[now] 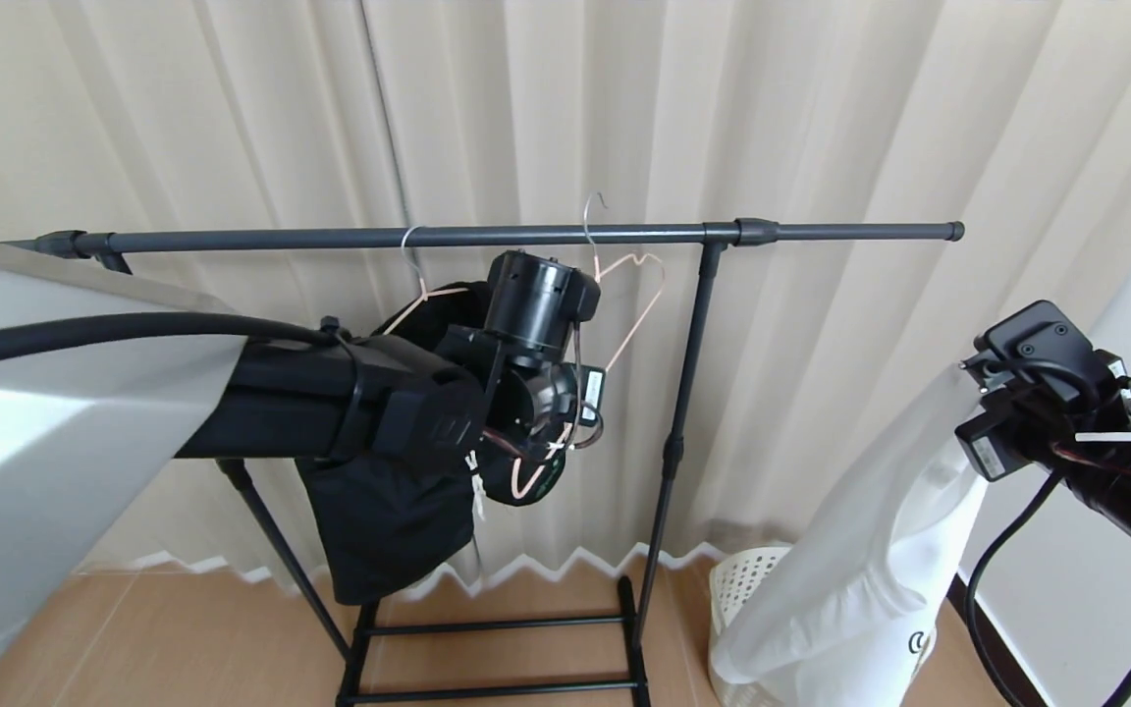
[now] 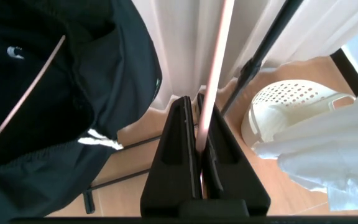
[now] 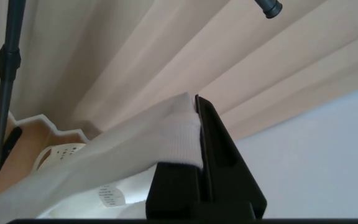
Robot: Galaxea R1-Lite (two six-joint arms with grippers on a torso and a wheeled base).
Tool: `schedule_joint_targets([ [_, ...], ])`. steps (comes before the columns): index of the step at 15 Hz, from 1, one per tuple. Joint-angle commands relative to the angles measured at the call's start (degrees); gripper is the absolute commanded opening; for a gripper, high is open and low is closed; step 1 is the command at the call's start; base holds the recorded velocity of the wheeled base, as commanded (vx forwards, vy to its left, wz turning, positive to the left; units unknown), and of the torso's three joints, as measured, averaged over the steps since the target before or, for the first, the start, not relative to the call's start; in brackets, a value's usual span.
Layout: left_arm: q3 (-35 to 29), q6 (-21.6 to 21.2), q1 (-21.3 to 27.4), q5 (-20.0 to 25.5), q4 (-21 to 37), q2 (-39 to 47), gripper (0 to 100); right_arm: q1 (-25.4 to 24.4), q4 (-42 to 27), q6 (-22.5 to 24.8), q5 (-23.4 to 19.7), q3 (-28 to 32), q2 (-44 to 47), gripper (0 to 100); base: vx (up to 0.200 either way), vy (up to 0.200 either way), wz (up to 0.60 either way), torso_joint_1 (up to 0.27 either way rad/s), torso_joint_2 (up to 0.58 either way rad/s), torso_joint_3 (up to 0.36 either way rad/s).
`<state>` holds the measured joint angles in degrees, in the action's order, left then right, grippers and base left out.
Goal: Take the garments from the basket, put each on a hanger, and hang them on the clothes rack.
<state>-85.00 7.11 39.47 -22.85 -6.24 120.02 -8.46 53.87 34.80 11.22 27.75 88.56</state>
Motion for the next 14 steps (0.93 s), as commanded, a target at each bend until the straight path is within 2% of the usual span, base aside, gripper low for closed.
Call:
schedule_joint_targets([
  [1,11.18,-0.16,0.87,0.17,-2.72,-9.36,0,-3.76,0.09,-0.18,0.21,-0.68,-0.15,0,0.0,0.0,0.0,0.0,0.0,0.0],
  [4,26.82,-0.08,0.43,0.35,-7.65,-16.74,0,-6.83,0.09,-0.26,0.39,-1.2,-0.94,0,0.0,0.0,0.0,0.0,0.0,0.0],
  [6,26.82,-0.08,0.43,0.35,-7.65,-16.74,0,-6.83,0.09,-0.26,0.39,-1.2,-0.94,0,0.0,0.0,0.0,0.0,0.0,0.0],
  [7,46.95,-4.65,0.43,1.4,-26.89,-20.52,0,-10.79,0.09,-0.79,4.6,-1.73,-0.85,0,0.0,0.0,0.0,0.0,0.0,0.0],
  [8,46.95,-4.65,0.43,1.4,-26.89,-20.52,0,-10.79,0.09,-0.79,4.6,-1.73,-0.85,0,0.0,0.0,0.0,0.0,0.0,0.0],
  [10,63.12,-8.6,-1.94,9.66,-44.12,-21.84,0,-15.71,0.09,-5.1,11.37,-0.85,0.29,0,0.0,0.0,0.0,0.0,0.0,0.0],
  [11,65.67,-9.74,-3.09,11.77,-47.37,-21.93,0,-16.32,0.09,-5.71,13.13,-0.59,0.91,0,0.0,0.0,0.0,0.0,0.0,0.0],
  [12,70.33,-12.03,-5.2,15.37,-53.52,-22.19,0,-16.85,0.18,-6.68,15.42,0.03,2.14,0,0.0,0.0,0.0,0.0,0.0,0.0],
  [14,77.27,-15.54,-5.81,18.19,-62.31,-23.78,0,-16.94,0.09,-7.56,18.76,2.05,3.28,0,0.0,0.0,0.0,0.0,0.0,0.0],
])
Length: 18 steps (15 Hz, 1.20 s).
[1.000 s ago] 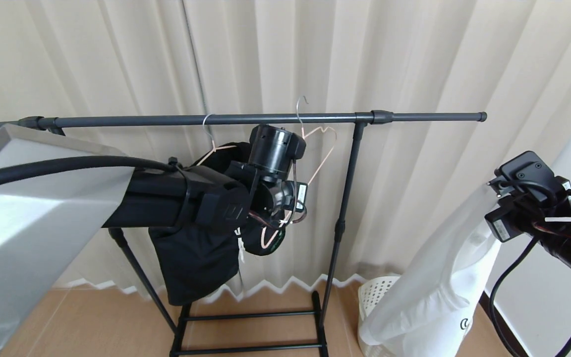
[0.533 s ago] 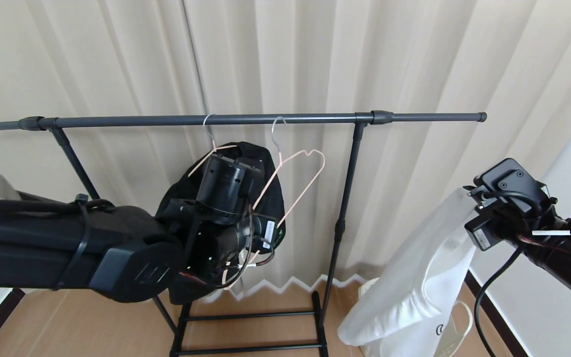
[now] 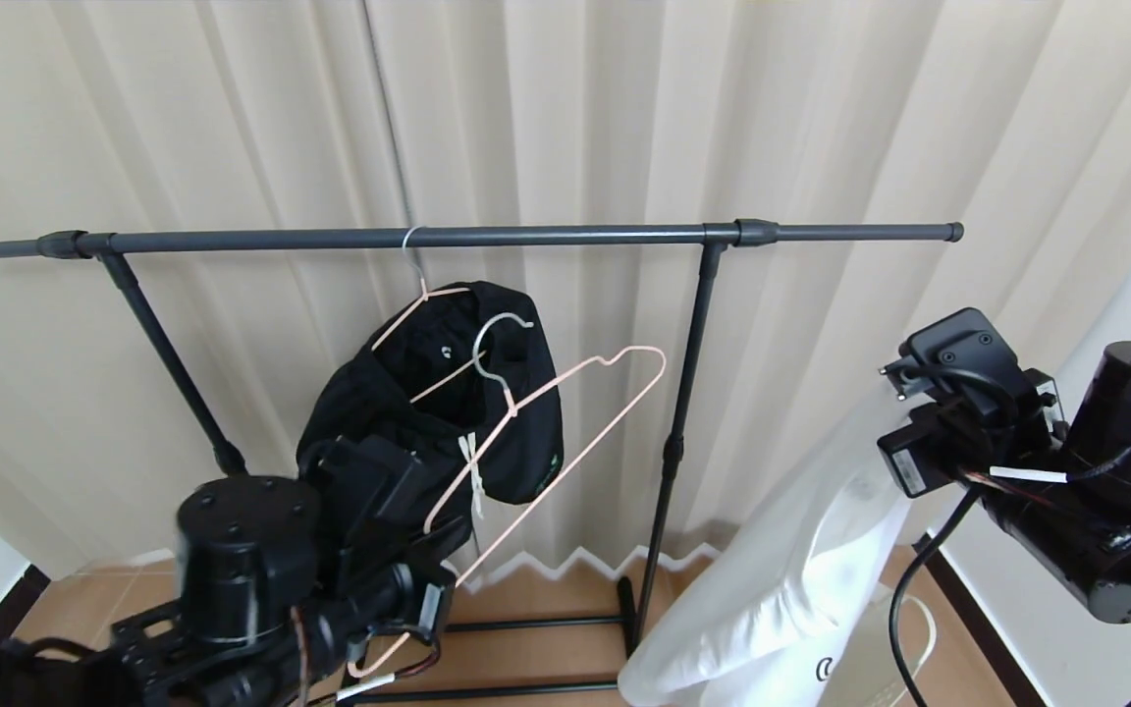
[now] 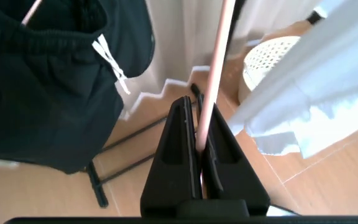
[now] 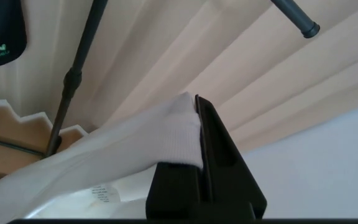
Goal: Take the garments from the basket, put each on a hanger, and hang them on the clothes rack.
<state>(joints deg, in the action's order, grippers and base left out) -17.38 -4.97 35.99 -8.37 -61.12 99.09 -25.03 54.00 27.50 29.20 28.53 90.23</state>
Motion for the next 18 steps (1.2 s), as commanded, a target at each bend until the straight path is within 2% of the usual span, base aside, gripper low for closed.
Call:
schedule_joint_targets([
  [1,10.35,-3.64,-2.24,4.07,-8.49,-2.84,0,-0.37,-0.04,-0.52,1.39,1.8,1.96,0,0.0,0.0,0.0,0.0,0.0,0.0],
  [3,12.29,-5.75,-1.71,4.95,-10.95,-4.16,0,-0.29,0.05,-2.01,5.26,4.7,4.07,0,0.0,0.0,0.0,0.0,0.0,0.0],
  [5,12.99,-5.84,-0.57,6.18,-10.95,-4.34,0,-0.29,0.05,-3.6,6.75,5.93,5.39,0,0.0,0.0,0.0,0.0,0.0,0.0],
  [7,14.22,-5.66,3.56,7.06,-10.95,-4.08,0,-0.37,0.14,-6.94,9.83,8.56,8.47,0,0.0,0.0,0.0,0.0,0.0,0.0],
  [10,13.96,-4.52,8.05,6.88,-11.03,-1.97,0,-2.13,5.59,-7.73,10.44,9.18,11.1,0,0.0,0.0,0.0,0.0,0.0,0.0],
  [12,13.34,-0.83,10.86,6.79,-11.12,0.06,0,-2.75,9.54,-7.73,10.71,9.79,13.04,0,0.0,0.0,0.0,0.0,0.0,0.0],
  [18,10.79,3.66,11.3,6.44,-12.35,2.78,0,-7.58,12.88,-7.81,10.71,9.35,14.18,0,0.0,0.0,0.0,0.0,0.0,0.0],
])
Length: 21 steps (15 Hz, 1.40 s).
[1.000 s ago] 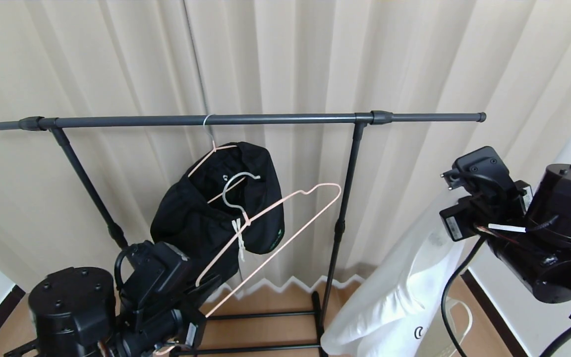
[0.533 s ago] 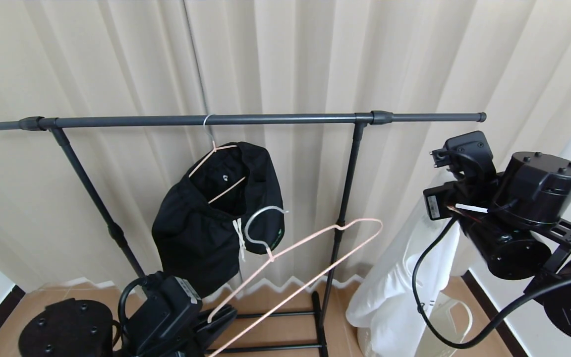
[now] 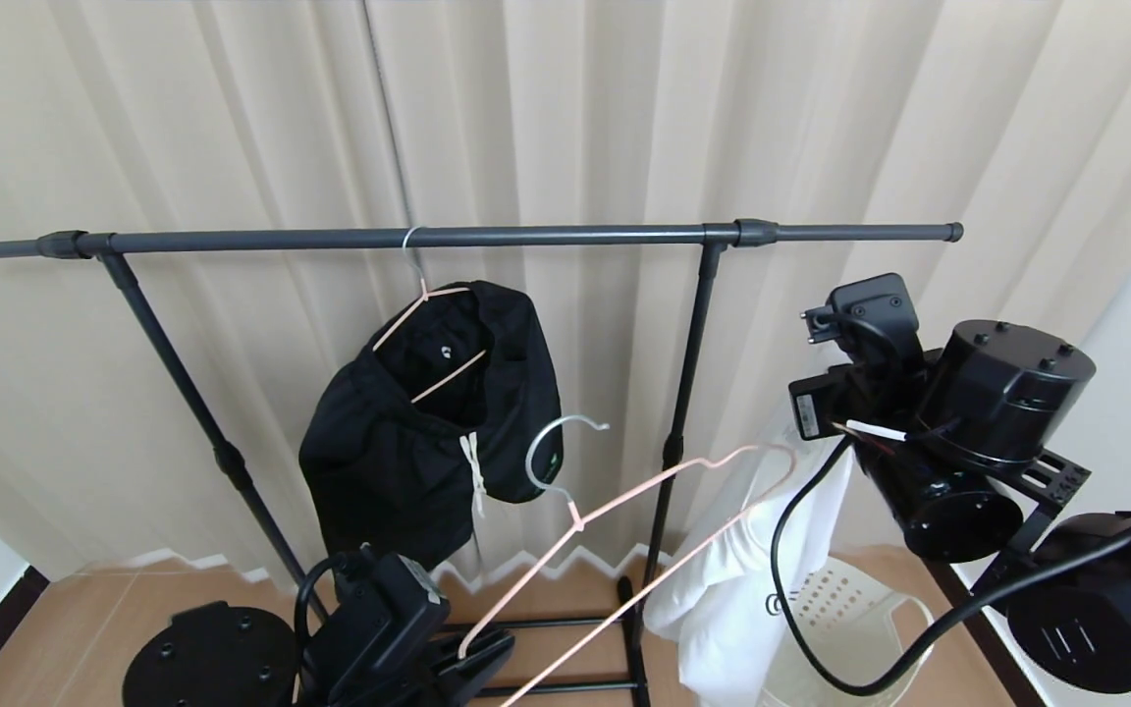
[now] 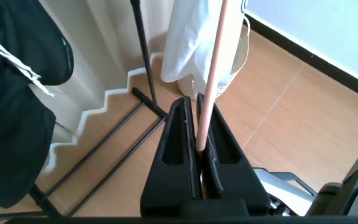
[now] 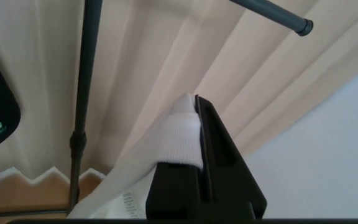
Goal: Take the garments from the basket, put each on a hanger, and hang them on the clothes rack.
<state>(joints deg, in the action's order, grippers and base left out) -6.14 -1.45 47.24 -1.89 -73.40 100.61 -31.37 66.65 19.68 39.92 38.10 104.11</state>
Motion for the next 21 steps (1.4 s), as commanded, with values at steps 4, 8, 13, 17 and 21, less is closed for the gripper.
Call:
schedule_joint_targets([
  [4,-0.45,0.48,0.05,-2.42,-6.58,4.77,0,-4.05,0.77,-0.08,0.68,-1.01,1.1,0,0.0,0.0,0.0,0.0,0.0,0.0],
  [8,-0.45,1.1,0.05,-4.09,-12.56,8.81,0,-6.6,0.77,-1.31,1.47,-1.01,1.89,0,0.0,0.0,0.0,0.0,0.0,0.0],
  [13,-0.62,1.27,0.05,-4.88,-14.84,9.87,0,-13.02,4.37,-1.13,3.14,-1.27,1.71,0,0.0,0.0,0.0,0.0,0.0,0.0],
  [17,-0.71,1.27,0.05,-4.88,-15.11,9.87,0,-20.23,5.42,-1.75,3.41,-1.18,1.8,0,0.0,0.0,0.0,0.0,0.0,0.0],
  [21,-1.06,1.27,0.05,-5.14,-15.02,9.87,0,-26.82,5.6,-5.7,3.41,-0.21,2.68,0,0.0,0.0,0.0,0.0,0.0,0.0],
])
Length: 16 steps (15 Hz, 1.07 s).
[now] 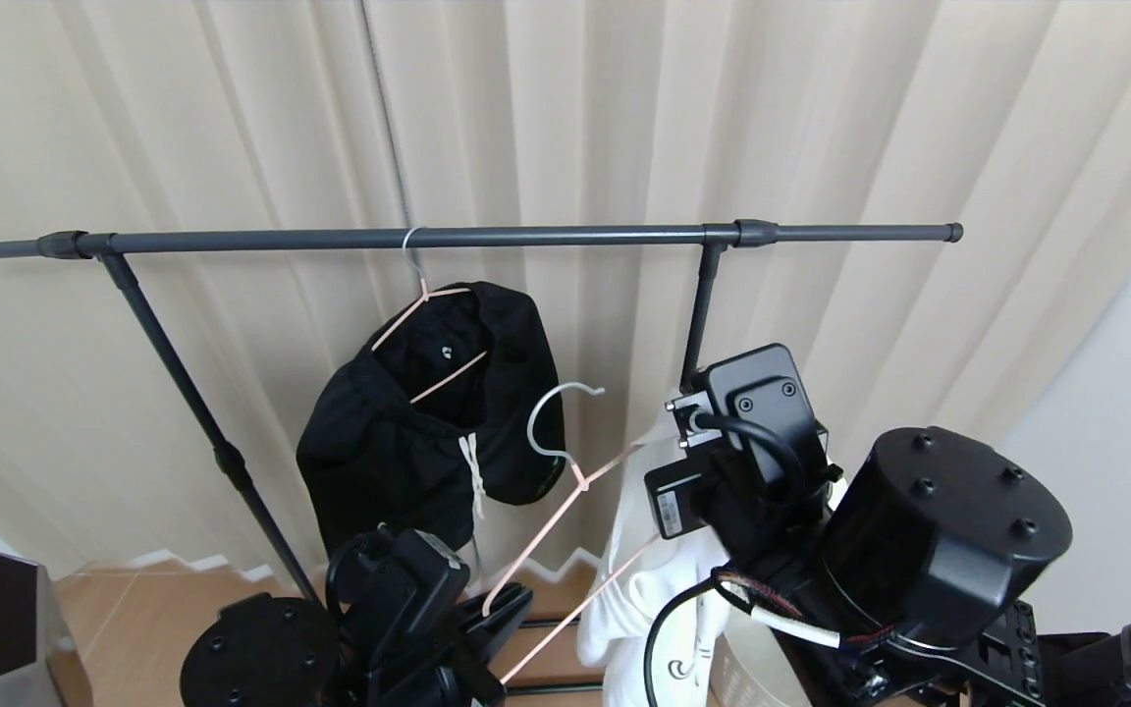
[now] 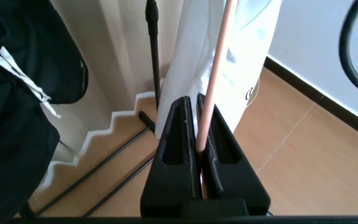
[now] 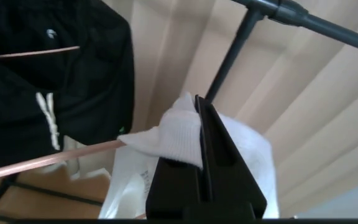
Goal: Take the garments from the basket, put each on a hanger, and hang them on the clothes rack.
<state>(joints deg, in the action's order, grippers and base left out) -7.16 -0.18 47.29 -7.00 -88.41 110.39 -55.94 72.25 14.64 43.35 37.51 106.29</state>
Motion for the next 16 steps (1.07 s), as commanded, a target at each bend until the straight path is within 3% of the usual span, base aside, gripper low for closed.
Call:
schedule_joint_targets([
  [1,-0.23,0.01,0.0,-0.03,-0.01,0.09,0,-3.21,0.52,-1.28,-0.02,0.72,0.59,0,0.0,0.0,0.0,0.0,0.0,0.0],
  [3,-0.58,0.01,0.0,-0.21,-0.01,0.18,0,-5.49,2.54,-1.28,-0.02,1.07,0.85,0,0.0,0.0,0.0,0.0,0.0,0.0],
  [10,-0.58,0.01,0.0,-0.82,-0.71,0.09,0,-5.67,3.77,-1.28,0.07,0.9,0.76,0,0.0,0.0,0.0,0.0,0.0,0.0],
  [11,-0.49,0.01,0.0,-0.82,-1.24,0.09,0,-5.67,4.3,-1.02,0.07,0.81,0.76,100,0.0,0.0,0.0,0.0,0.0,0.0],
  [16,-0.14,-0.08,0.09,-0.82,-1.59,0.09,0,-4.17,4.39,-0.05,0.07,0.9,-1.08,100,0.0,0.0,0.0,0.0,0.0,0.0],
])
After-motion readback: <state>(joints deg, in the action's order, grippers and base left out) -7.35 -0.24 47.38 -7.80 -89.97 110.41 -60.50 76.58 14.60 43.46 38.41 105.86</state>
